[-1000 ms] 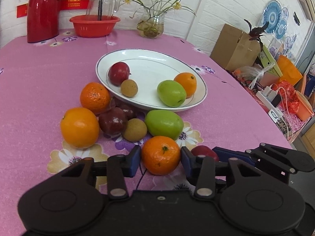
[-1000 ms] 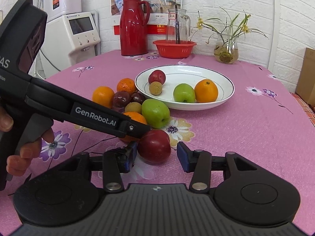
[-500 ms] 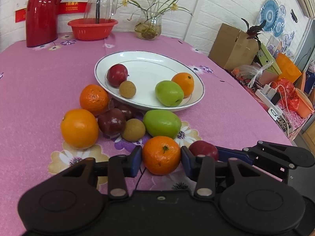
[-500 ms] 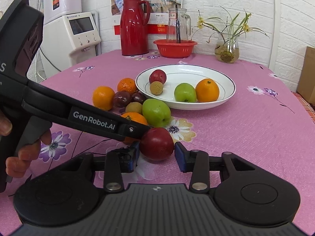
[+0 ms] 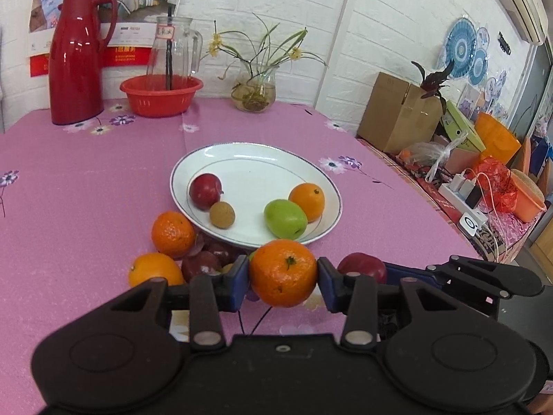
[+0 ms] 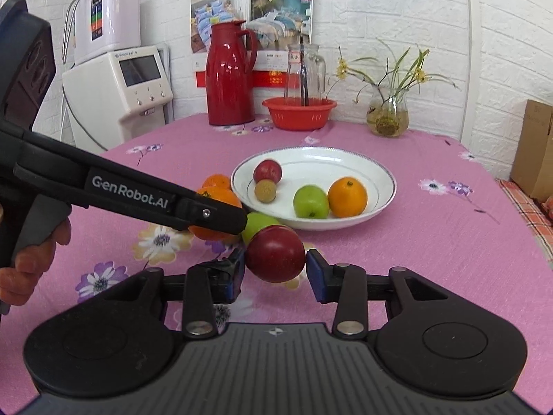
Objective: Organize fruits
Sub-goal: 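Lift and carry the mandarin and red apple over the white plate with both tools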
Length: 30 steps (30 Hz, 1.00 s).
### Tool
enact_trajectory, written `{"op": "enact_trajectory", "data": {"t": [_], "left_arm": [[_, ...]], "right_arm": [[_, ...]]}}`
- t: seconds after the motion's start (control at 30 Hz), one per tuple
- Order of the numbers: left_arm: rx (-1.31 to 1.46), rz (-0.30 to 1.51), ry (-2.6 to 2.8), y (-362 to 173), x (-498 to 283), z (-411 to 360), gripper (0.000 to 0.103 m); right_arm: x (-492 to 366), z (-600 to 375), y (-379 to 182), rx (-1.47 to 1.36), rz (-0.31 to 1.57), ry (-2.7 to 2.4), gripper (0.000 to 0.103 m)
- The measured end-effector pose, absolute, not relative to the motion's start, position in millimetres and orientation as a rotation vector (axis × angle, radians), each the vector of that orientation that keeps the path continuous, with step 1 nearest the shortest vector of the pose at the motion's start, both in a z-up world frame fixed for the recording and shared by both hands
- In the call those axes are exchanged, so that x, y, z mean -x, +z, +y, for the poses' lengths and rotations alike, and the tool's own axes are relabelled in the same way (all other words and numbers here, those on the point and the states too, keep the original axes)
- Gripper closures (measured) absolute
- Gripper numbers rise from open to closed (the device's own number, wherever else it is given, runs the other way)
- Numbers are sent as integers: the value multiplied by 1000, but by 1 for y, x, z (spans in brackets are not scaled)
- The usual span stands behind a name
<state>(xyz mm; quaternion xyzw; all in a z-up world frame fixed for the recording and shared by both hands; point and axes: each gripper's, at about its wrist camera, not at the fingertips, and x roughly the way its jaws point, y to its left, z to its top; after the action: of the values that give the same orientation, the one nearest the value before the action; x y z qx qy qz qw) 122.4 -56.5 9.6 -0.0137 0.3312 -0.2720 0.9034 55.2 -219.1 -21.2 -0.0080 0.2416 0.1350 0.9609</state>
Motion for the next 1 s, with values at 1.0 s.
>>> {"op": "enact_trajectory", "data": {"t": [1.0], "left_arm": [[44,636,-470,60,-211,-76,0]], "right_arm": [[-139,-264,26,-123,404,192,36]]}}
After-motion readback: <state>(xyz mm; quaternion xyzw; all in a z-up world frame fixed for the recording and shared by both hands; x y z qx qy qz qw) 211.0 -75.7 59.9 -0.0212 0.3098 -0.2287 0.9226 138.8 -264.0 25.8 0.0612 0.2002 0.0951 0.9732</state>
